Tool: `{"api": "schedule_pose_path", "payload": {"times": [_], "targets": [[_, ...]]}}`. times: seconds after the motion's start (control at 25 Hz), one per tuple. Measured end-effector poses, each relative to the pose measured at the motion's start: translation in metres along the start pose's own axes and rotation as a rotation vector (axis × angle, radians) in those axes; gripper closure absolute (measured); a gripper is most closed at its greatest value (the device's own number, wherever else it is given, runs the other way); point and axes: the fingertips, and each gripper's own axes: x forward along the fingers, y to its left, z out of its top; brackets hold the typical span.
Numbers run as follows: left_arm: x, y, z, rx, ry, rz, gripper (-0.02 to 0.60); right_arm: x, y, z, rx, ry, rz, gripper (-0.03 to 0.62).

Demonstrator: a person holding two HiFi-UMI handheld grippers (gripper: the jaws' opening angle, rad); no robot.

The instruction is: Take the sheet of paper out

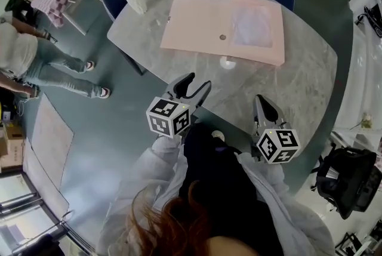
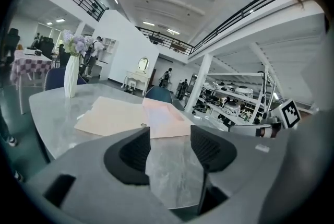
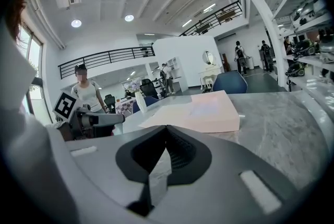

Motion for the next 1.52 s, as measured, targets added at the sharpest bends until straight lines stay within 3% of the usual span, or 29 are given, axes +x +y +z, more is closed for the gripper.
{"api": "schedule_pose_path", "payload": {"times": [0.56,1.0,1.16,1.52], "targets": [[0.116,0.074,0.038,-0.048,0.143,-0.179,0.344,0.070,-0.027,0.023,0.099,0.002,-0.186,0.583],[0.197,0.106,0.062,-0.116,0.249,-0.327,0.344,0.113,-0.038,0.049,0.173,-0.021,-0.312,0.583],[0.227,0.116,0.065,-0.198,0.253,-0.335,0.344,0.118,-0.045,0.049,0.190,-0.015,-0.349,0.583],[0.301,0.138,0.058,-0.469,0.326,-0.375,0.331,0.131,-0.070,0.044,0.252,-0.024,-0.443,0.583]]}}
